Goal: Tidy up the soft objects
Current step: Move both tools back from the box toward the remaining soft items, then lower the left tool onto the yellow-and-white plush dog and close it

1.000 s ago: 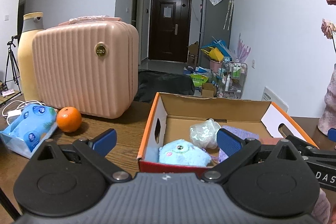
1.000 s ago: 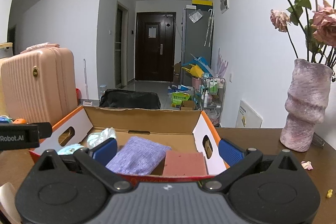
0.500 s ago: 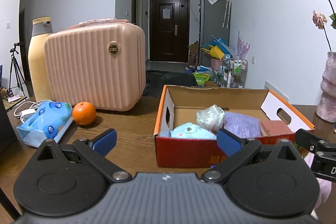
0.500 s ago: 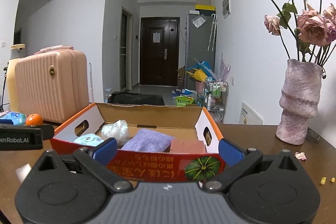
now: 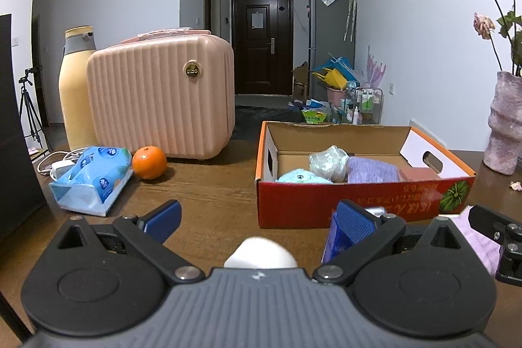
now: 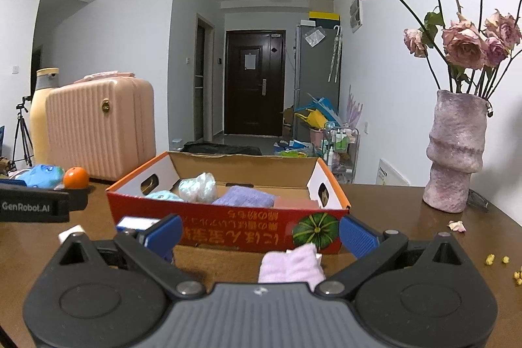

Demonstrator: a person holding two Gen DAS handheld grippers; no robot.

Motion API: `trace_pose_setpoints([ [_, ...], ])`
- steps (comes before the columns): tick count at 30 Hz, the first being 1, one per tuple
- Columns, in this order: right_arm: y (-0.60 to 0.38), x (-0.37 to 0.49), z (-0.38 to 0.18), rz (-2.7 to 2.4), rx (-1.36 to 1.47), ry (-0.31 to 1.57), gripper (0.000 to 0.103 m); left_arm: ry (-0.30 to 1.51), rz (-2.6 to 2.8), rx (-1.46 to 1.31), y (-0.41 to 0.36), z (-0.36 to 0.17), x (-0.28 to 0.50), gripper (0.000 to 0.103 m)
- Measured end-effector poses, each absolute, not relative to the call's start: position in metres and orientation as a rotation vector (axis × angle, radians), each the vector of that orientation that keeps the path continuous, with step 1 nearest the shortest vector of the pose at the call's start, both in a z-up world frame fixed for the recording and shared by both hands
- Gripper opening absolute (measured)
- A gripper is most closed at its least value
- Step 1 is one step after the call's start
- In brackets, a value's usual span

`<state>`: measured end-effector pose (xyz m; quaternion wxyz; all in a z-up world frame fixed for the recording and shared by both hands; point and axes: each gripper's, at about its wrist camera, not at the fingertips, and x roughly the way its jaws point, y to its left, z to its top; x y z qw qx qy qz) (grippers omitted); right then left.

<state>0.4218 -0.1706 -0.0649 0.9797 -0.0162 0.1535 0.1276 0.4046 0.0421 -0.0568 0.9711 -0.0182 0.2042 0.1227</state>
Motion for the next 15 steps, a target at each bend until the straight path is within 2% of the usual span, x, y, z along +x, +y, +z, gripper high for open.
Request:
trace_pose_setpoints([
  [15, -0.172, 0.372, -0.067, 0.292, -0.063, 0.291, 0.103, 0.406, 0.203, -0.014, 0.037, -0.056, 0.354, 0.103],
])
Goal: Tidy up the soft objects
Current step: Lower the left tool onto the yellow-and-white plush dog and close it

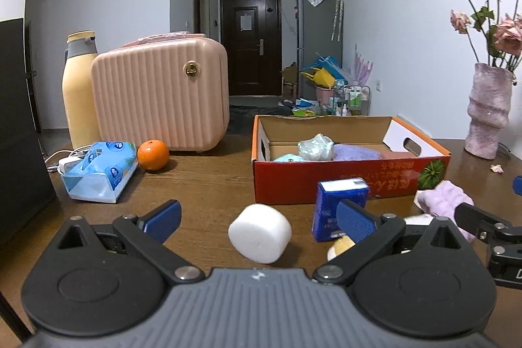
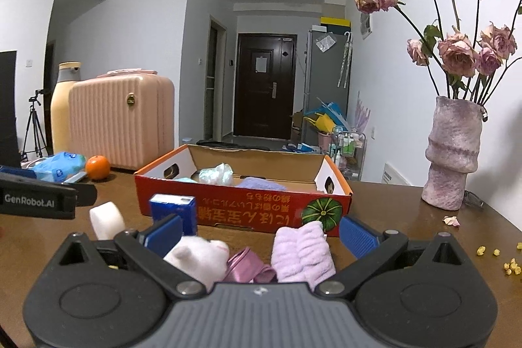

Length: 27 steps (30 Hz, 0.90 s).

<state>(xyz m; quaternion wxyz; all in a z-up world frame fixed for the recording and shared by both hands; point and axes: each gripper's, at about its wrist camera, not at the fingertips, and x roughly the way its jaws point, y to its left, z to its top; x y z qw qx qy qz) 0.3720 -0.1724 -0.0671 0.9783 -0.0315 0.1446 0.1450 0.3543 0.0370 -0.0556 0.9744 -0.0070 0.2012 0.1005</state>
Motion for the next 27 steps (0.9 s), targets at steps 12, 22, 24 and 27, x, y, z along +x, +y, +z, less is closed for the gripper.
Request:
trace_pose_setpoints([
  [12, -0.179, 0.342, -0.072, 0.307, -0.070, 0.308, 0.103, 0.426, 0.158, -0.024, 0.035, -0.059, 0.325, 0.103],
  [22, -0.189, 0.332, -0.077, 0.291, -0.053, 0.333, 0.103, 0.457, 0.118, -0.013, 0.028, -0.066, 0.311, 0.103],
  [24, -0.190, 0.333, -0.078, 0.287, -0.046, 0.338, 0.103, 0.461, 0.114, -0.008, 0.027, -0.067, 0.312, 0.103],
  [27, -0.190, 0.335, -0.079, 0.285, -0.044, 0.343, 0.103, 0.482, 0.088, -0.005, 0.025, -0.070, 0.315, 0.103],
])
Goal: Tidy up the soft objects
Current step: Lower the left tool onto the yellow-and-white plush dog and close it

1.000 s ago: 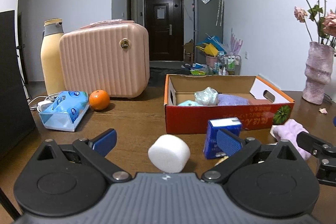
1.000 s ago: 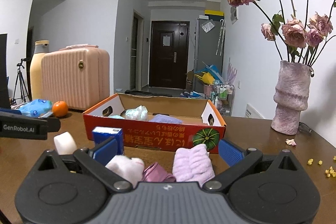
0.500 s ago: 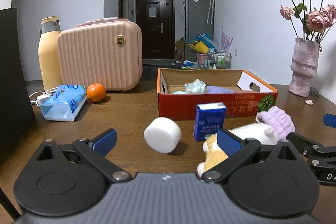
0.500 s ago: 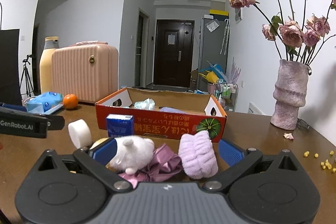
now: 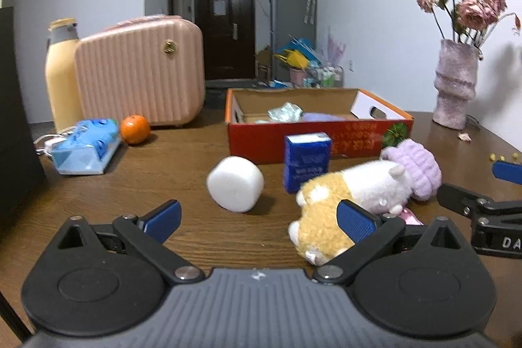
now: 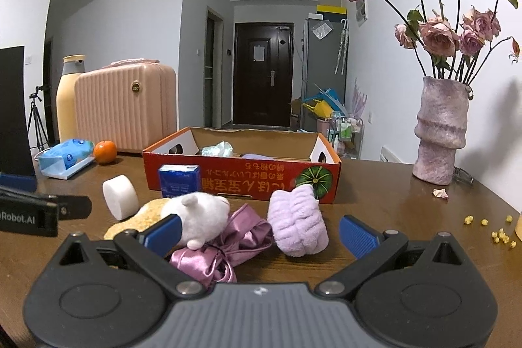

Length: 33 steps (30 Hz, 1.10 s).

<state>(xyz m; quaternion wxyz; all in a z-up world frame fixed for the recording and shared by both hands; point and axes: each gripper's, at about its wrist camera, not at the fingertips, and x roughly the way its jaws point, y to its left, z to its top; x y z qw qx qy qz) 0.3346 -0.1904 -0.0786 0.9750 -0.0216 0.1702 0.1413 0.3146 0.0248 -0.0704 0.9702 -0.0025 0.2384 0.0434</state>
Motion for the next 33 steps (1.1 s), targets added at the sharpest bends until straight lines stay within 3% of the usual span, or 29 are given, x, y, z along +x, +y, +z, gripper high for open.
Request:
trace_pose_setpoints([
  [13, -0.194, 0.342, -0.083, 0.254, -0.028, 0.372, 0.103, 0.624, 0.020, 0.016, 0.012, -0.094, 0.348, 0.103],
  [33, -0.198, 0.355, -0.092, 0.216, -0.008, 0.434, 0.103, 0.686, 0.008, 0.049, -0.001, -0.112, 0.400, 0.103],
])
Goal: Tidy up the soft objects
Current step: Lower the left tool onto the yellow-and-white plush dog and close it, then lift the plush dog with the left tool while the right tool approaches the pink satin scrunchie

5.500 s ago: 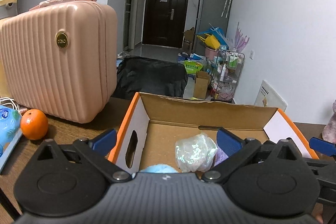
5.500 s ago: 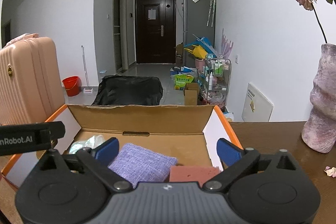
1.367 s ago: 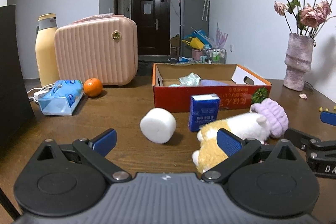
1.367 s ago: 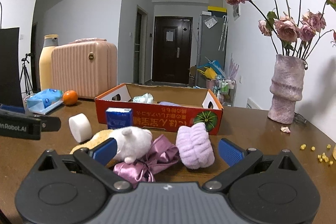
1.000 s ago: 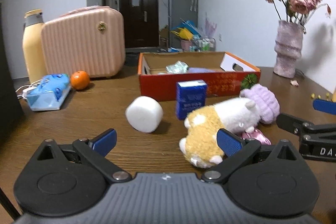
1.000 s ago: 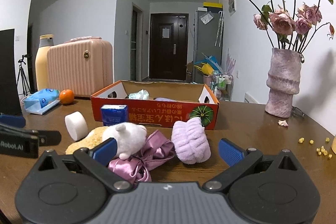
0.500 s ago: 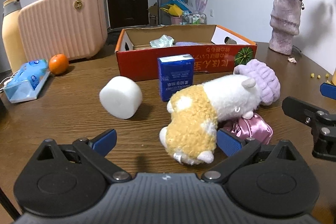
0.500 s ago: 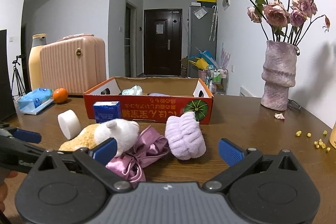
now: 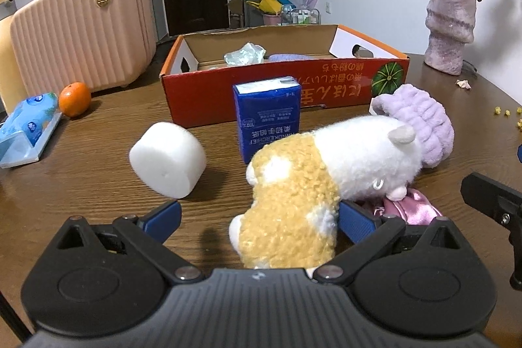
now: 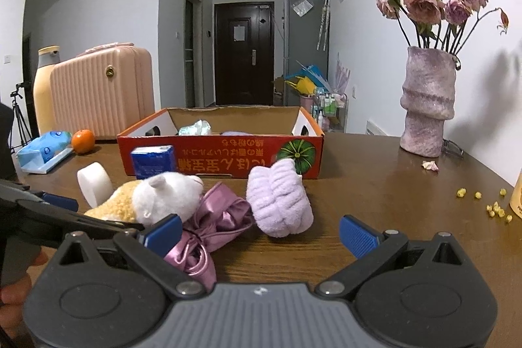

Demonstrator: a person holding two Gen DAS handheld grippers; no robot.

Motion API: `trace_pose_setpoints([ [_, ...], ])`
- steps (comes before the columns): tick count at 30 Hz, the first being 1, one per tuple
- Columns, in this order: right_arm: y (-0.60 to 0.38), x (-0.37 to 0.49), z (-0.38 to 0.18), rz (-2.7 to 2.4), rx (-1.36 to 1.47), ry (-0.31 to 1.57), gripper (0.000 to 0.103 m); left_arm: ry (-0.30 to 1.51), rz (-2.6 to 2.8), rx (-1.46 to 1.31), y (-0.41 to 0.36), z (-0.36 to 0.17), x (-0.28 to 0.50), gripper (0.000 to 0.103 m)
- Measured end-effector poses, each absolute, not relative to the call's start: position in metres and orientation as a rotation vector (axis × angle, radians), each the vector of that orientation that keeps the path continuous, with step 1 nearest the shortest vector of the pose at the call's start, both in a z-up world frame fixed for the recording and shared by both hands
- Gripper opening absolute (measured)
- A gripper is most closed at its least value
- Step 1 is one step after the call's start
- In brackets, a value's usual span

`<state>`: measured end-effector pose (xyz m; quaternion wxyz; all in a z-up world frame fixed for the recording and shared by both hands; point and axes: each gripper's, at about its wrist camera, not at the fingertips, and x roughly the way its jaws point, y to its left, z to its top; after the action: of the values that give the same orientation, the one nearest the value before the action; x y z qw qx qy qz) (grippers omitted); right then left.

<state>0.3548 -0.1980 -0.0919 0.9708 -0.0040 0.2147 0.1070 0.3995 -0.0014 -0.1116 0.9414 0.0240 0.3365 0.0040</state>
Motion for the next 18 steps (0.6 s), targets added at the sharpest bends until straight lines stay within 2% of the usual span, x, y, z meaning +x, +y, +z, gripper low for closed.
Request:
trace_pose_setpoints([
  [7, -0.2005, 0.3593, -0.0956, 0.202, 0.008, 0.456, 0.103, 0.692, -0.008, 0.063, -0.0030, -0.1143, 0.4018, 0.101],
  [10, -0.2011, 0.3601, -0.0960, 0.201, 0.011, 0.460, 0.103, 0.710, -0.026, 0.054, -0.0026, -0.1166, 0.4034, 0.091],
  [12, -0.2011, 0.3601, -0.0958, 0.201, 0.012, 0.459, 0.103, 0.722, -0.033, 0.052, -0.0027, -0.1182, 0.4042, 0.080],
  [13, -0.2011, 0.3601, -0.0957, 0.202, 0.013, 0.459, 0.103, 0.727, -0.036, 0.053, -0.0028, -0.1190, 0.4047, 0.077],
  [15, -0.2012, 0.3601, -0.0957, 0.202, 0.013, 0.459, 0.103, 0.735, -0.040, 0.053, -0.0027, -0.1199, 0.4049, 0.063],
  [18, -0.2011, 0.3601, -0.0957, 0.203, 0.013, 0.459, 0.103, 0.732, -0.044, 0.045, -0.0015, -0.1194, 0.4034, 0.061],
])
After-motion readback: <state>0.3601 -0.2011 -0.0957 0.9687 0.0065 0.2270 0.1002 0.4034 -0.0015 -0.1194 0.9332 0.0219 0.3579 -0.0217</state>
